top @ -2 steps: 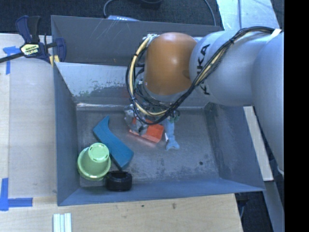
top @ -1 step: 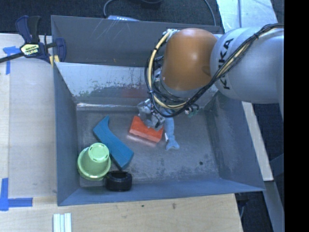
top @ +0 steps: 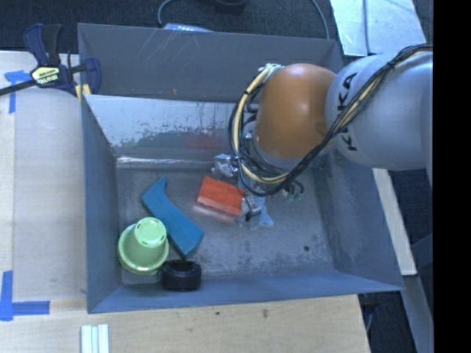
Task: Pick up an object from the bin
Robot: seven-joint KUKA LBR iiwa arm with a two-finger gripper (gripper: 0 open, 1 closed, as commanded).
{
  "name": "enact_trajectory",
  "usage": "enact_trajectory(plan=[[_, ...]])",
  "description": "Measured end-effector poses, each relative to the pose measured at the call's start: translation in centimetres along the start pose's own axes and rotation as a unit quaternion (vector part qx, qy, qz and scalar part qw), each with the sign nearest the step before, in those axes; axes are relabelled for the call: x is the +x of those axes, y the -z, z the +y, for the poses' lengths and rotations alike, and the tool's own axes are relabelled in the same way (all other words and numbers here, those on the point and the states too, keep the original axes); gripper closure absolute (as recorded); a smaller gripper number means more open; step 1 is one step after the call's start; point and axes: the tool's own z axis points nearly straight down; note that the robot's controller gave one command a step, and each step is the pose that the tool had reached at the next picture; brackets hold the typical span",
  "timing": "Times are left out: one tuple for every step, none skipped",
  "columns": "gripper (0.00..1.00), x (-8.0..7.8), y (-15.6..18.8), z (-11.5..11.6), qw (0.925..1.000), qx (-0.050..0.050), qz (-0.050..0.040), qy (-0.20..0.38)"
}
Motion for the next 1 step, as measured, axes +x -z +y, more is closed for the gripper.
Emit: enact_trajectory(plan=[[0.0, 0.29, -0.06, 0.28, 1.0, 0.0, 0.0006, -0.002]])
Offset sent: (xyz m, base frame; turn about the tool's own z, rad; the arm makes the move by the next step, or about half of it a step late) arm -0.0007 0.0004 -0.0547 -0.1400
